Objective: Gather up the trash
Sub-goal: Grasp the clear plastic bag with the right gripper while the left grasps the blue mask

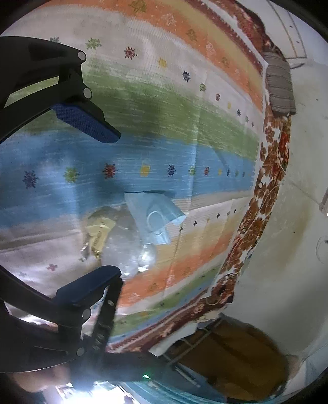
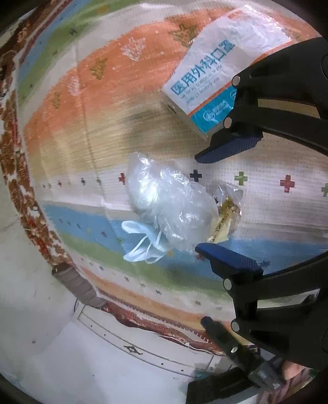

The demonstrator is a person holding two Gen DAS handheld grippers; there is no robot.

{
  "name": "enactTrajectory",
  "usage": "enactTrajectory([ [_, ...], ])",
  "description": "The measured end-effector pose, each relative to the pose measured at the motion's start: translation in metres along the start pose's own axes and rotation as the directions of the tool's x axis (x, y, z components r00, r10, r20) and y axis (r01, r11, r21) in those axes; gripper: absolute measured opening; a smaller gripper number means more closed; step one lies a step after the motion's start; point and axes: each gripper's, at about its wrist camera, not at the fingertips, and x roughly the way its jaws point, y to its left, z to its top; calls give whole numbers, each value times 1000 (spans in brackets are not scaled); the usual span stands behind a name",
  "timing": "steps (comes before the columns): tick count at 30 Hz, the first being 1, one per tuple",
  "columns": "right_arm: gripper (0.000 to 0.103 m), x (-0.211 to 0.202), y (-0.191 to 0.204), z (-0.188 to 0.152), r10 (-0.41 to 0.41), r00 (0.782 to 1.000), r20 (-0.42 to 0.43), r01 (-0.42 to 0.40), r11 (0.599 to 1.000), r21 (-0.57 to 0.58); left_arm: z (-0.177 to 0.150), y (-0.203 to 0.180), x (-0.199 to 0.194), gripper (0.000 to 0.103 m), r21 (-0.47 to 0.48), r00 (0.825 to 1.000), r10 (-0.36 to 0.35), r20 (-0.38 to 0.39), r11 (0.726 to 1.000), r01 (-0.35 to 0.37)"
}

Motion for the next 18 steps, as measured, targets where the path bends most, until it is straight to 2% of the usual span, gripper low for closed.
enactTrajectory([
  [5,41,11,-3,6,45,999,-25,-44,999,23,10,-6,19,94,-28,999,-44,-11,999,44],
  [10,16,14,-5,9,72,997,-38,-71,997,34,25,-18,42,92,-39,999,-53,-5,998,53],
  [14,8,12,-8,10,91,995,-41,-89,995,35,32,-12,68,88,-129,996,-84,-36,988,79],
  [18,3,11,-12,9,96,994,-47,-94,995,32,32,-11,89,80,-153,990,-127,-67,981,116],
])
